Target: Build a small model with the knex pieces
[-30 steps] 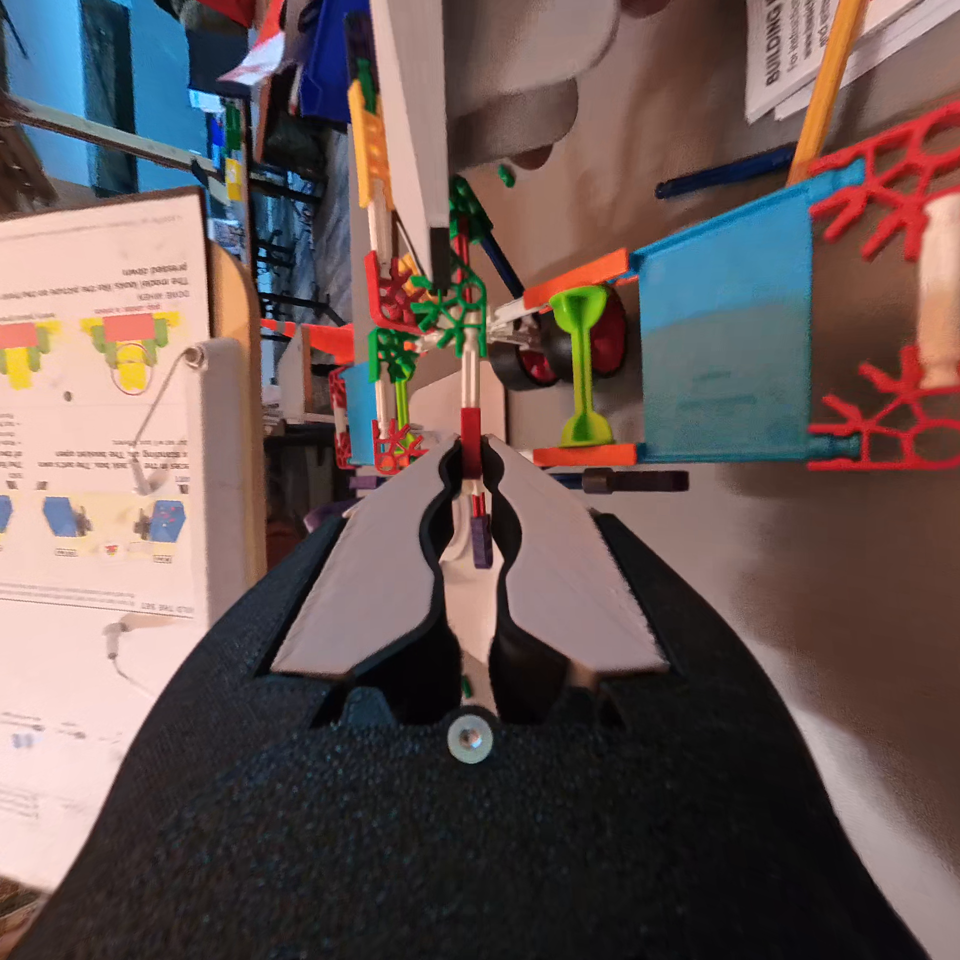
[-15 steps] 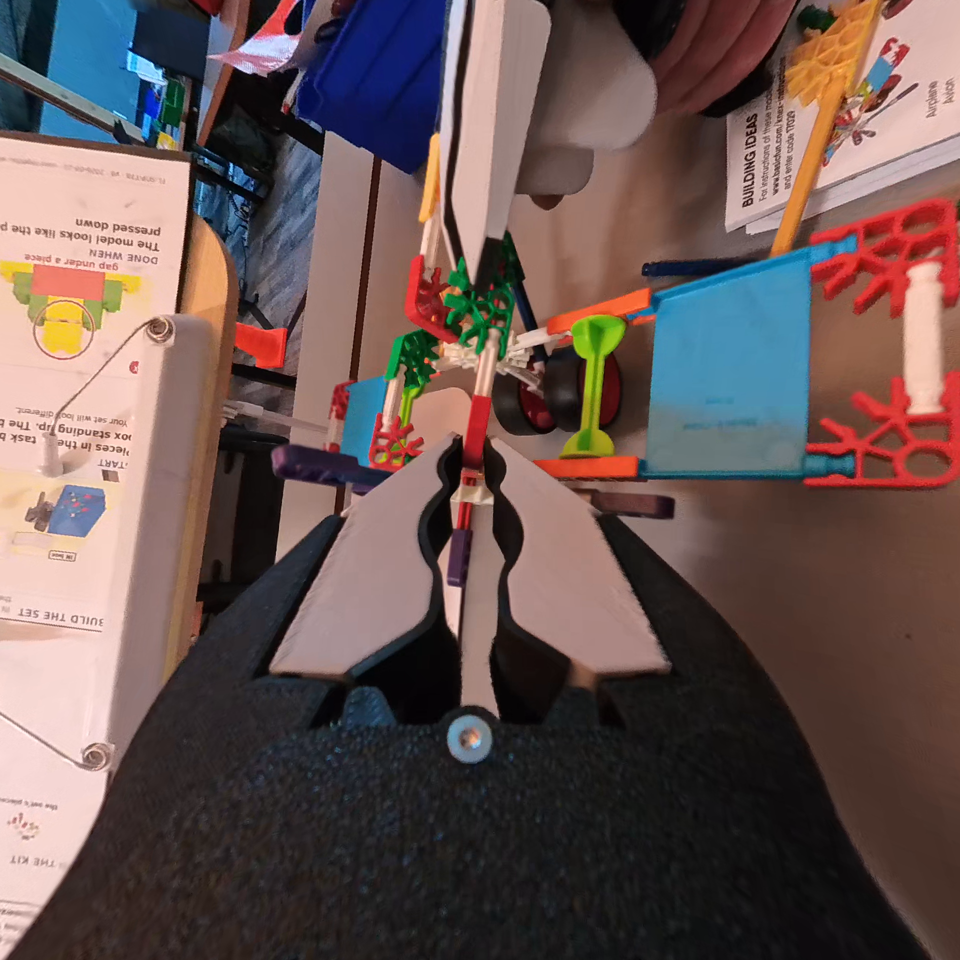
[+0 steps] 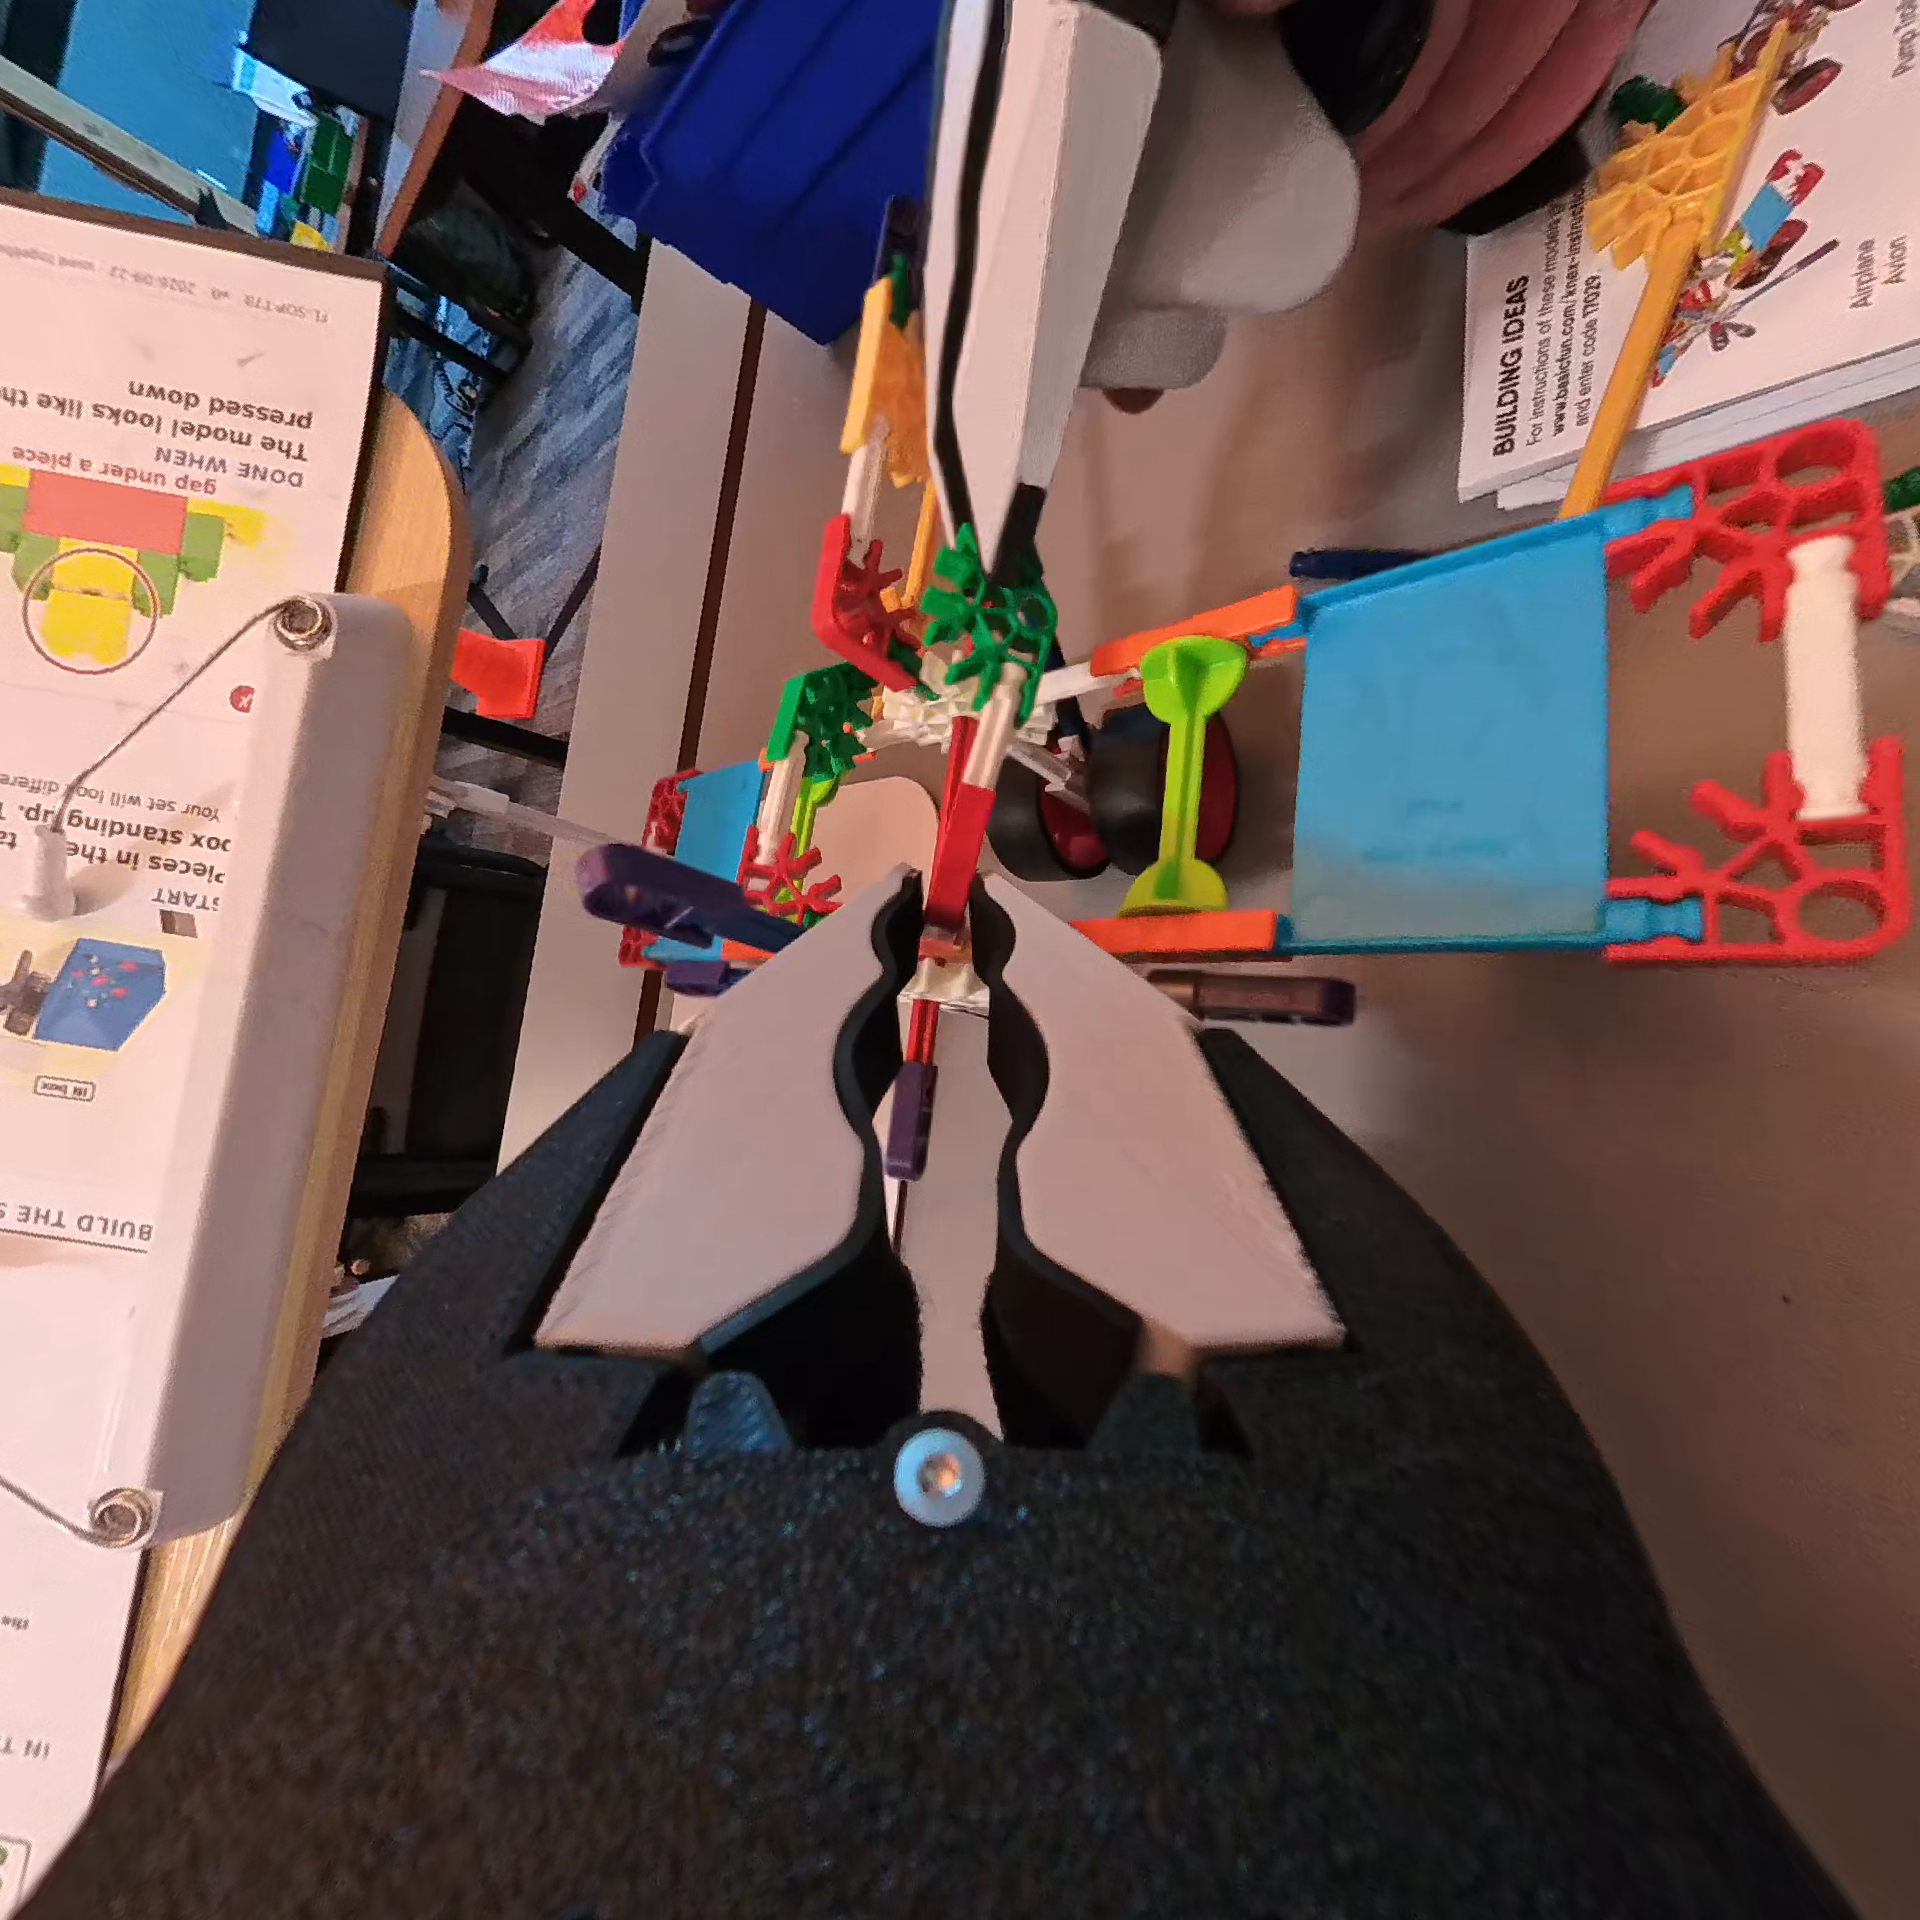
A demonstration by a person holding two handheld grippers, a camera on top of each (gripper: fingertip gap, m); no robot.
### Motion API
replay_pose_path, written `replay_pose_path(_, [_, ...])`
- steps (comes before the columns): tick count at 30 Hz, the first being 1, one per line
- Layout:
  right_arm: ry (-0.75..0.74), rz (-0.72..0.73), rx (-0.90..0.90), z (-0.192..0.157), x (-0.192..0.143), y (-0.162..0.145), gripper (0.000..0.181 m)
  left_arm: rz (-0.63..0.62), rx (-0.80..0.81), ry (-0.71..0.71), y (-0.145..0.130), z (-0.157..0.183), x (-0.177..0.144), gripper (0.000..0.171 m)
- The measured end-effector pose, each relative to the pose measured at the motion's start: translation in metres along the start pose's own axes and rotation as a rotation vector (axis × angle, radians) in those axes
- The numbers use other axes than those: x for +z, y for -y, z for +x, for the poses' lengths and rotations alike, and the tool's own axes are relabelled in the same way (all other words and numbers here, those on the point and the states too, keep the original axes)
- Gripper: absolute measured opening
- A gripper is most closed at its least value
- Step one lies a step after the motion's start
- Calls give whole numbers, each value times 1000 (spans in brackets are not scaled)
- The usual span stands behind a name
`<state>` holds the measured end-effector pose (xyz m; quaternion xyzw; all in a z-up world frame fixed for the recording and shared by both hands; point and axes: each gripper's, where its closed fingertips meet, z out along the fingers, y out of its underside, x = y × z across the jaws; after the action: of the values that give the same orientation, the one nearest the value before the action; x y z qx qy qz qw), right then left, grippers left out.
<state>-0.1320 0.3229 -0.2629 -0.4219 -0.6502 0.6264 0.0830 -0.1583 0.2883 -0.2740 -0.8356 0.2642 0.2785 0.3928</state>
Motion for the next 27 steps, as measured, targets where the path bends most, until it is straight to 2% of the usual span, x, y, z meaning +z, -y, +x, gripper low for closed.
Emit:
replay_pose_path(7, [70,-24,279,-5,7,-10,7,-20,5,23,-6,-3,2,11])
replay_pose_path(10, [45,2,219,-4,3,-5,8,-13,3,15,-4,-3,2,10])
replay_pose_path(13, [-72,-22,-52,0,-5,0,17,-18,10,12,-5,-3,1,9])
replay_pose_path(20, [-473,-108,-972,3,-14,11,23,14,-32,-38,-4,-4,0,6])
replay_pose_path(21, [-520,-137,-1070,3,-12,10,30,15,-32,-45,-4,-4,0,6])
replay_pose_path(23, [-596,-183,-1232,6,-7,9,37,19,-40,-59,-3,-3,-1,6])
replay_pose_path(27, [-663,-196,-1405,5,2,9,38,16,-39,-81,-2,-2,-1,6])
